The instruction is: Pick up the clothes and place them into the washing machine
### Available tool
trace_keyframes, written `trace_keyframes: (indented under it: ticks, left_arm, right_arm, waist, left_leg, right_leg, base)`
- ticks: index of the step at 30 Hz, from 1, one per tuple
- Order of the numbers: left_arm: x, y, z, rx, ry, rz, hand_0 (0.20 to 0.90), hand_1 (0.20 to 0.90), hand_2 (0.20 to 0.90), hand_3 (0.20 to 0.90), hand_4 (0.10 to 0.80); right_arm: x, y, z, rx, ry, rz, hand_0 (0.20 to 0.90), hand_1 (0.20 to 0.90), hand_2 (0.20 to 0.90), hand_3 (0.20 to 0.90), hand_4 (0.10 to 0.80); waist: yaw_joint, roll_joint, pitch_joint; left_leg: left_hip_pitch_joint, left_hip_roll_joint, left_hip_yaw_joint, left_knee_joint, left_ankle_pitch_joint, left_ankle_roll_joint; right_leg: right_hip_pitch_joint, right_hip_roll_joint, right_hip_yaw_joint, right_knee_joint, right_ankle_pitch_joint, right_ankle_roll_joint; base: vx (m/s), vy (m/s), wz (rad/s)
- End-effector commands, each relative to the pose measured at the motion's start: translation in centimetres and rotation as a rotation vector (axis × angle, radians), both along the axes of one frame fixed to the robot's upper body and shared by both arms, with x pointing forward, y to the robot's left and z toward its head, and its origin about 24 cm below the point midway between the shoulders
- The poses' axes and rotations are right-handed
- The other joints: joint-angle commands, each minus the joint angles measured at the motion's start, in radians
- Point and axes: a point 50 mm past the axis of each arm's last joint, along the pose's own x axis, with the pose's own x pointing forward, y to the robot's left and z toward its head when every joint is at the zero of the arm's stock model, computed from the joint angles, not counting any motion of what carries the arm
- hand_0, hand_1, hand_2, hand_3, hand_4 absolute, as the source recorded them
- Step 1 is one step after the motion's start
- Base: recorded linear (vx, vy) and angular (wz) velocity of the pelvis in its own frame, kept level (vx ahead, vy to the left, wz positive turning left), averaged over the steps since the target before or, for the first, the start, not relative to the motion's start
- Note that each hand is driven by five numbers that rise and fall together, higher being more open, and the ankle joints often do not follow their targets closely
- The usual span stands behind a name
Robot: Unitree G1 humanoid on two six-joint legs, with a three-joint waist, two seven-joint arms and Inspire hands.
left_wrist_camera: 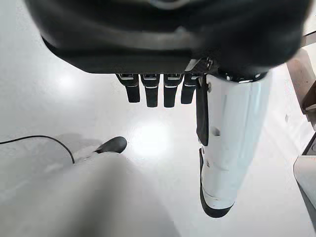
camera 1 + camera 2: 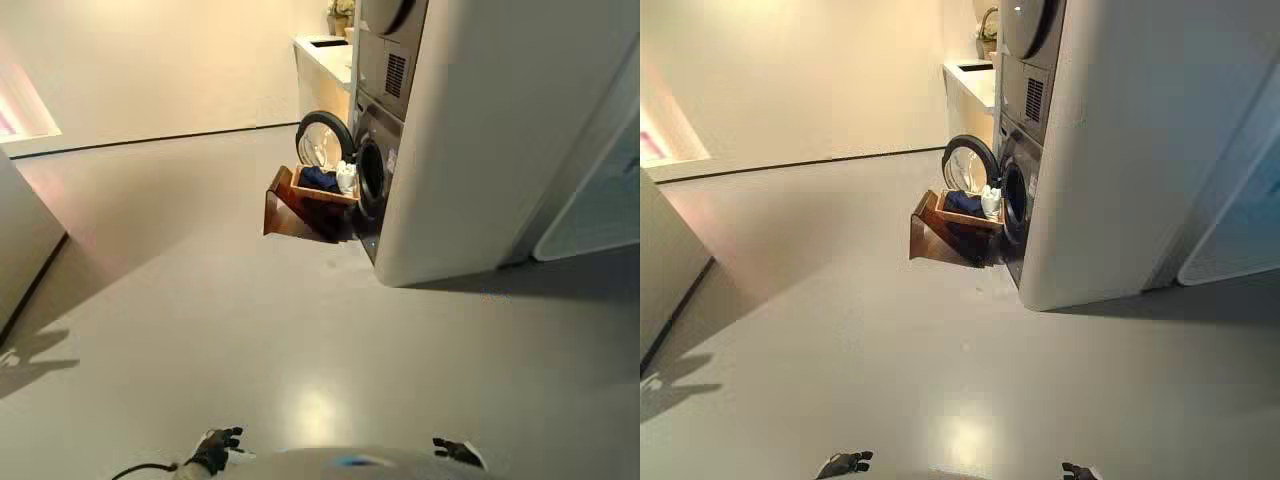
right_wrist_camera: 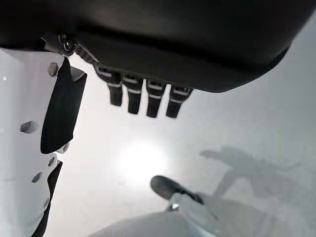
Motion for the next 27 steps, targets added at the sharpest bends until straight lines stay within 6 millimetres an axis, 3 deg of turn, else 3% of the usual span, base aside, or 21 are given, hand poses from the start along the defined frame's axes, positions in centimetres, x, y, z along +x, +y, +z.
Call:
trace_keyframes:
  ticks: [1,7,12,20,27]
  left_arm:
    - [3.2,0.4,0.7,0.012,-0.084,-0.020,0.900,0.900,0.900,0.900,0.800]
    - [3.2,0.6,0.7,0.027,-0.076,-0.023,0.900,0.900,0.900,0.900,0.800]
    - [5.0,-0.1,1.2,0.022,-0.179,-0.046,0.900,0.900,0.900,0.900,0.800]
    - [3.6,0.3,0.8,0.045,-0.109,-0.060,0.900,0.900,0.900,0.900,0.800]
    - [3.6,0.5,0.8,0.048,-0.093,-0.048,0.900,0.900,0.900,0.900,0.800]
  right_arm:
    - [2.8,1.2,0.2,0.030,-0.084,0.005,0.900,0.900,0.900,0.900,0.800]
    - [2.4,1.2,0.1,0.031,-0.073,-0.006,0.900,0.900,0.900,0.900,0.800]
    - [2.5,1.5,0.1,0.026,-0.091,0.002,0.900,0.900,0.900,0.900,0.800]
    - [2.7,1.4,0.1,0.018,-0.095,0.005,0.900,0.900,0.900,0.900,0.800]
    - [3.3,1.0,0.3,0.007,-0.096,0.010,0.900,0.900,0.900,0.900,0.800]
  waist:
    - [0.000,-0.056,0.021]
    - [-0.008,-0.051,0.023]
    - [-0.006,-0.053,0.031]
    - [-0.009,-0.057,0.045]
    - [-0.008,-0.066,0.068]
  left_leg:
    - [0.042,-0.102,0.058,-0.001,-0.104,0.016]
    - [0.045,-0.101,0.067,-0.001,-0.104,0.014]
    - [0.036,-0.102,0.060,-0.001,-0.100,0.014]
    - [0.023,-0.105,0.060,0.000,-0.096,0.017]
    - [-0.004,-0.118,0.054,0.011,-0.099,0.030]
  right_leg:
    - [0.000,-0.059,0.020,-0.001,-0.052,0.080]
    - [-0.002,-0.060,0.025,-0.001,-0.049,0.080]
    - [-0.009,-0.064,0.023,-0.001,-0.044,0.083]
    - [-0.024,-0.067,0.028,-0.001,-0.035,0.085]
    - [-0.055,-0.075,0.039,0.009,-0.022,0.089]
  base:
    - [0.009,-0.002,-0.04]
    - [0.003,-0.002,-0.01]
    - [0.000,0.000,0.00]
    - [-0.008,0.004,0.00]
    - [-0.009,0.034,-0.02]
